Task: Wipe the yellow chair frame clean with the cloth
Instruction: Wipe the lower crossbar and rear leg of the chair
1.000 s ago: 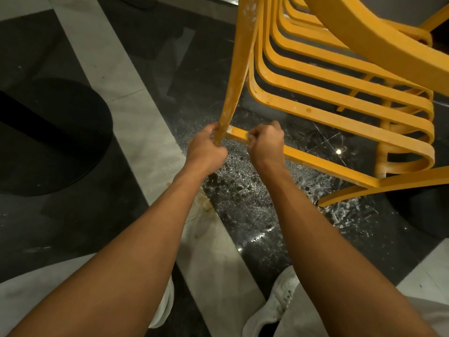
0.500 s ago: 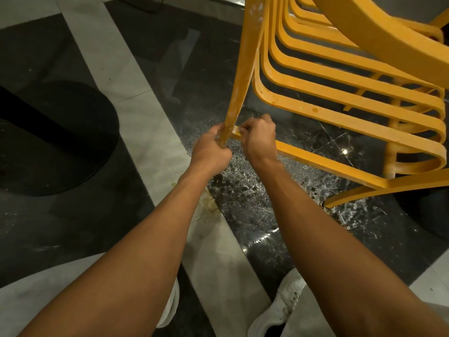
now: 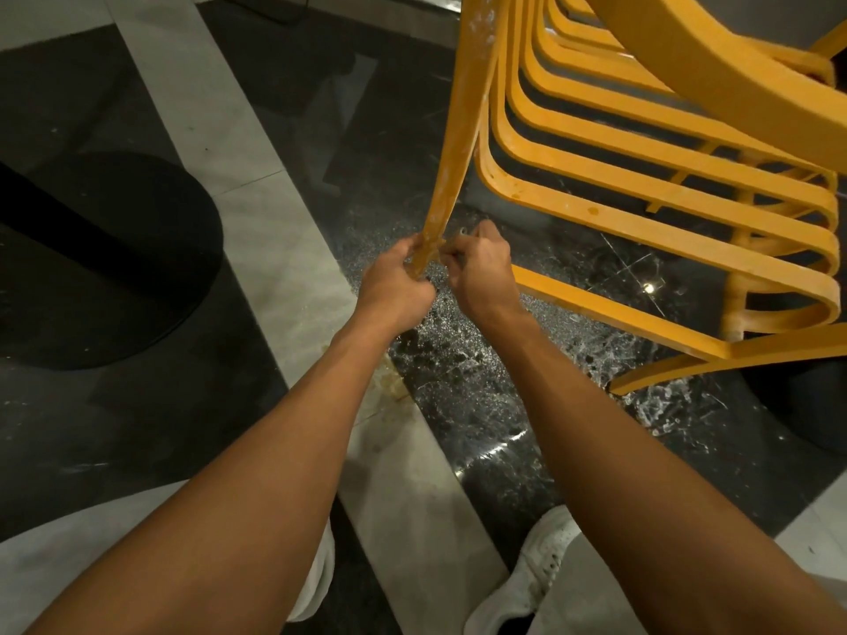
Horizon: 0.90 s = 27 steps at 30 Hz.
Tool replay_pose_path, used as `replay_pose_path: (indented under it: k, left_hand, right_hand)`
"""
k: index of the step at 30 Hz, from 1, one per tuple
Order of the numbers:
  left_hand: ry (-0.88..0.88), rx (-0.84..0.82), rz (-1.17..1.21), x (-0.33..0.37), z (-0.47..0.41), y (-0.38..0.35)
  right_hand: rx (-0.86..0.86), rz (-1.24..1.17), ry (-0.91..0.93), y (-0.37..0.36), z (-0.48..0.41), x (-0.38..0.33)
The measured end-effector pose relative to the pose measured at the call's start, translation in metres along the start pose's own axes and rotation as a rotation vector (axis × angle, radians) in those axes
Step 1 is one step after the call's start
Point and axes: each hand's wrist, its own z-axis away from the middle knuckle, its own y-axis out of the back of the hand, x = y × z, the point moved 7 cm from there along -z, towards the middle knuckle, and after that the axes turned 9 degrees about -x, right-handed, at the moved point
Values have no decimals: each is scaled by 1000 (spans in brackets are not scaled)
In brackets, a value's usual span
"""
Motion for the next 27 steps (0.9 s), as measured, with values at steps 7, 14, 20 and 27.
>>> replay_pose_path:
  k: [7, 14, 20, 27]
  left_hand:
    - [-11, 8, 5, 1, 2, -1]
    - [-27, 11, 2, -1, -2, 1]
    - [-18, 10, 8, -4, -4, -1]
    - [-9, 4, 12, -4, -6, -1]
  right_hand:
    - [39, -37, -130, 8, -18, 4]
    - [-26, 24, 19, 3, -1, -3]
    - [43, -68, -128, 11, -22, 19]
    - [-50, -45, -99, 4, -11, 9]
